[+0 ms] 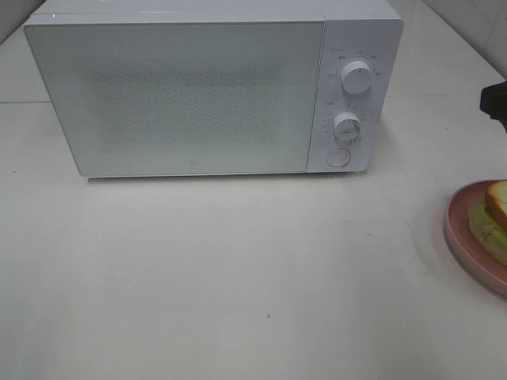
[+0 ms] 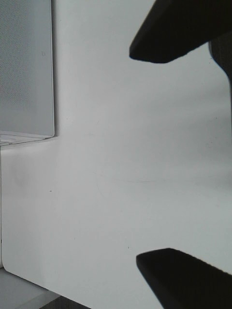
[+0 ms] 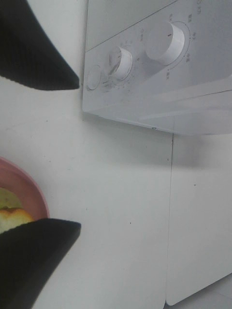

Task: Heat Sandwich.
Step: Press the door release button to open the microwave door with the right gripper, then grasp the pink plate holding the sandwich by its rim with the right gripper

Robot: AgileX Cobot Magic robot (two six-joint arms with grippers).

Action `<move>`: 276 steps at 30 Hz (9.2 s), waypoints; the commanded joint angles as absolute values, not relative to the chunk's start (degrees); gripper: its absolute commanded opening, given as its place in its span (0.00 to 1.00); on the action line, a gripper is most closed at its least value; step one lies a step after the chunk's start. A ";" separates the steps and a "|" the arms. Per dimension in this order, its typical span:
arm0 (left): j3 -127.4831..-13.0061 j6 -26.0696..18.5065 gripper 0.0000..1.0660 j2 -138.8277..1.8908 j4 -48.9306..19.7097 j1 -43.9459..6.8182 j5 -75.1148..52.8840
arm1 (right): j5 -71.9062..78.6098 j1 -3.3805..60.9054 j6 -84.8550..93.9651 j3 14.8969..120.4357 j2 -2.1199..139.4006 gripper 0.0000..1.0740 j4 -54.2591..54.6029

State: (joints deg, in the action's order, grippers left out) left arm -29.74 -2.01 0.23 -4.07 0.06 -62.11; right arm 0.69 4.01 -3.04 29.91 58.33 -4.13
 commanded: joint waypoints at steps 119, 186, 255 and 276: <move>-29.68 -2.12 0.94 1.15 -4.30 -0.11 -61.36 | 71.96 37.99 -86.57 16.84 103.30 0.00 34.26; -29.68 -2.12 0.94 1.15 -4.30 -0.11 -61.36 | 59.42 27.27 -78.27 46.47 121.47 0.00 29.97; -29.68 -2.12 0.94 1.15 -4.30 -0.11 -61.36 | 44.58 26.81 -78.21 44.35 116.48 0.01 21.14; -29.68 -2.12 0.94 1.15 -4.30 -0.11 -61.36 | 13.06 26.81 -46.47 34.38 97.52 0.04 19.88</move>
State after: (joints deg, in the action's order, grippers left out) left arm -29.74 -2.01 0.23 -4.07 0.06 -62.11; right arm 17.48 26.81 -52.25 34.55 99.35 20.68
